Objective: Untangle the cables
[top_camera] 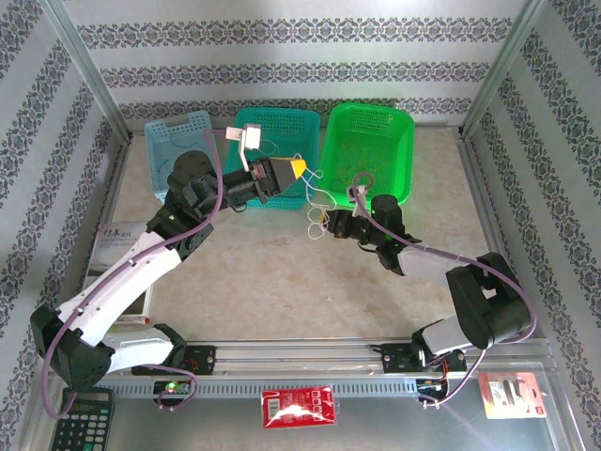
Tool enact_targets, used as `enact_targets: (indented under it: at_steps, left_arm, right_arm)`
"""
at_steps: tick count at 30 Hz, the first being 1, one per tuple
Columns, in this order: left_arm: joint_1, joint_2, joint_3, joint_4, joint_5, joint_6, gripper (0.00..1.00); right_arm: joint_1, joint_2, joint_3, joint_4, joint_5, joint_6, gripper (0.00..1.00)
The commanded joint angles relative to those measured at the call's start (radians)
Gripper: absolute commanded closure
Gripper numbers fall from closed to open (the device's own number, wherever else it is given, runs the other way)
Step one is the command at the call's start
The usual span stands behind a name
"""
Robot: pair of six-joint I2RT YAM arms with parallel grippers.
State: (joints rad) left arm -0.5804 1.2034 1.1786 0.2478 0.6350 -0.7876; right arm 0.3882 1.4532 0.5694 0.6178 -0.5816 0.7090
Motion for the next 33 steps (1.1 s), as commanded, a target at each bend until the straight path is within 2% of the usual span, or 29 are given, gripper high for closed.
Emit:
enact_targets:
  at_steps: [1,5,10,16,21,29,33]
  left_arm:
    - [0.019,-0.027,0.010,0.051,-0.020,0.006,1.00]
    - [0.090,-0.077,0.002,0.023,-0.079,0.023,1.00]
    - [0.247,-0.137,-0.017,0.050,-0.134,-0.007,1.00]
    - [0.370,-0.141,0.016,0.059,-0.143,0.000,1.00]
    - [0.417,-0.112,0.044,0.058,-0.115,0.011,1.00]
    - [0.438,-0.083,0.052,0.068,-0.098,0.009,1.00]
    - [0.441,-0.069,0.051,0.078,-0.091,0.004,1.00]
  right_arm:
    - [-0.013,-0.004,0.001,0.041,0.028,0.010,1.00]
    - [-0.062,-0.061,-0.081,-0.004,0.124,0.022,1.00]
    - [-0.131,-0.157,-0.180,-0.113,0.205,0.027,1.00]
    - [-0.159,-0.266,-0.250,-0.263,0.274,0.007,1.00]
    - [-0.174,-0.340,-0.273,-0.331,0.273,-0.003,1.00]
    - [-0.168,-0.437,-0.297,-0.420,0.251,-0.018,1.00]
    - [-0.104,-0.464,-0.286,-0.434,0.240,-0.016,1.00]
